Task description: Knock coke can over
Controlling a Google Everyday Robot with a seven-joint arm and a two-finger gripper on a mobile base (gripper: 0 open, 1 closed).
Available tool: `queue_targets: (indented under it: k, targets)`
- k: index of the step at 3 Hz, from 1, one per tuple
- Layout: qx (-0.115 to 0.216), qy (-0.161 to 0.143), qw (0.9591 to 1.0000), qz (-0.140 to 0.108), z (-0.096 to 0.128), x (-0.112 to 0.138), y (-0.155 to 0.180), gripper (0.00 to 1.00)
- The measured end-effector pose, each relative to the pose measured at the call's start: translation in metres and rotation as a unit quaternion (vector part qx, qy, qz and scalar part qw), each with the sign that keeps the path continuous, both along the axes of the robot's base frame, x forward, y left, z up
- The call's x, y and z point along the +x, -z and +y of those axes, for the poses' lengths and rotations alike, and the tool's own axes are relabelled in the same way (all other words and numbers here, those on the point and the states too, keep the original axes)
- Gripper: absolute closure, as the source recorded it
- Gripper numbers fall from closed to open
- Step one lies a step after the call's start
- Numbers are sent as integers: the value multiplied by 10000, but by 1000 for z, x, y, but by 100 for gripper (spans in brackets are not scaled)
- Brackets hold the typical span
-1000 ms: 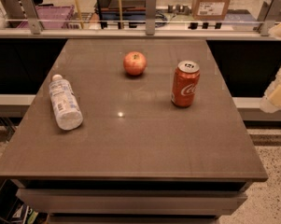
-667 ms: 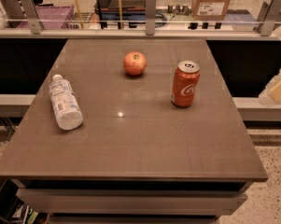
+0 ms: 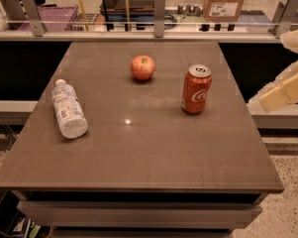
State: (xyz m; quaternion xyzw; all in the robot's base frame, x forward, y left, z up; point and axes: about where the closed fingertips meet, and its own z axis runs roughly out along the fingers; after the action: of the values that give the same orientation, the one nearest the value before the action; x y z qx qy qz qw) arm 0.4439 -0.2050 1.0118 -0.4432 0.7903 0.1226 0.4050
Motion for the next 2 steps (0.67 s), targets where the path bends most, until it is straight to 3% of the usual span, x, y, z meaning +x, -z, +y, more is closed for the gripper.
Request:
queue_targets:
  k: [1,2]
  targets:
    - [181,190,9991,-324,11,9,12,0]
    - [177,178,9992,-316,11,8,12,0]
